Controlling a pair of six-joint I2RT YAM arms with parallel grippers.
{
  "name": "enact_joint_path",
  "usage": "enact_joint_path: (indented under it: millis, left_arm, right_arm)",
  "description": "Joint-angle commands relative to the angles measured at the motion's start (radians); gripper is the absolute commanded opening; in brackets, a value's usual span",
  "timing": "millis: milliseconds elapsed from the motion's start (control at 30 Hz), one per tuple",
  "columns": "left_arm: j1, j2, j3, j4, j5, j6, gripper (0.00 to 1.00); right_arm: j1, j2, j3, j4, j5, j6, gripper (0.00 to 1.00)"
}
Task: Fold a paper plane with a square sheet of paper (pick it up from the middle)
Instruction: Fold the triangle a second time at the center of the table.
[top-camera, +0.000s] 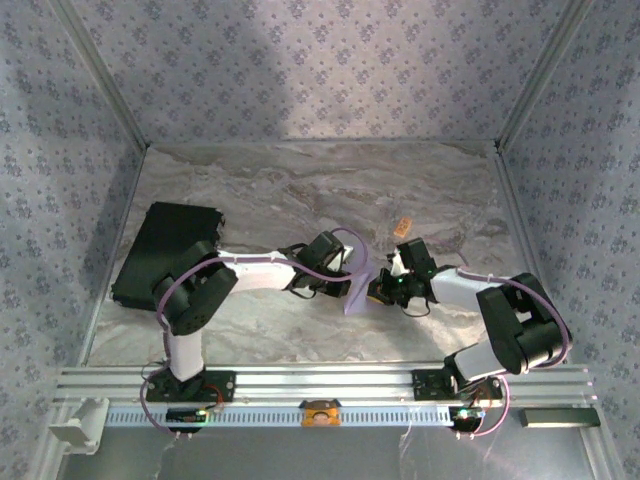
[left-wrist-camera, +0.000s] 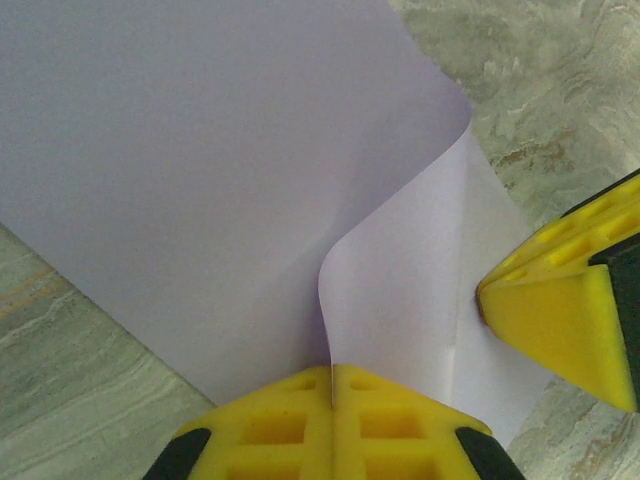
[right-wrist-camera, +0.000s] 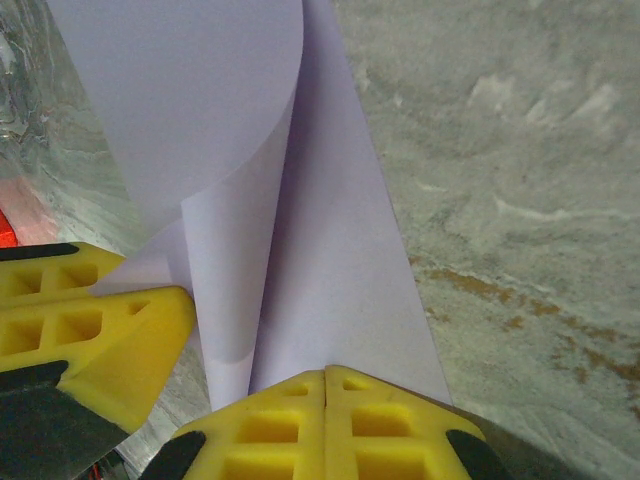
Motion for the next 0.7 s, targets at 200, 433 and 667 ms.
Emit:
enact_joint_path:
  millis: [200,433,667]
  left_arm:
    - [0.007,-0.029,-0.005,-0.023,-0.023,0.024,0.0]
    - [0.009,-0.025,0.0,-0.031,-0.024,0.028,0.01]
    - [0.009,-0.005,0.016,-0.049,-0.008,0.039,0.01]
  right_arm:
    - [-0.004,0.018,-0.01,-0.033,0.026,-0.011,0.02]
    - [-0.007,0.017,-0.008,-0.034,0.019,-0.016,0.02]
    - [-0.012,0.018,-0.009,-0.032,0.014,-0.022,0.02]
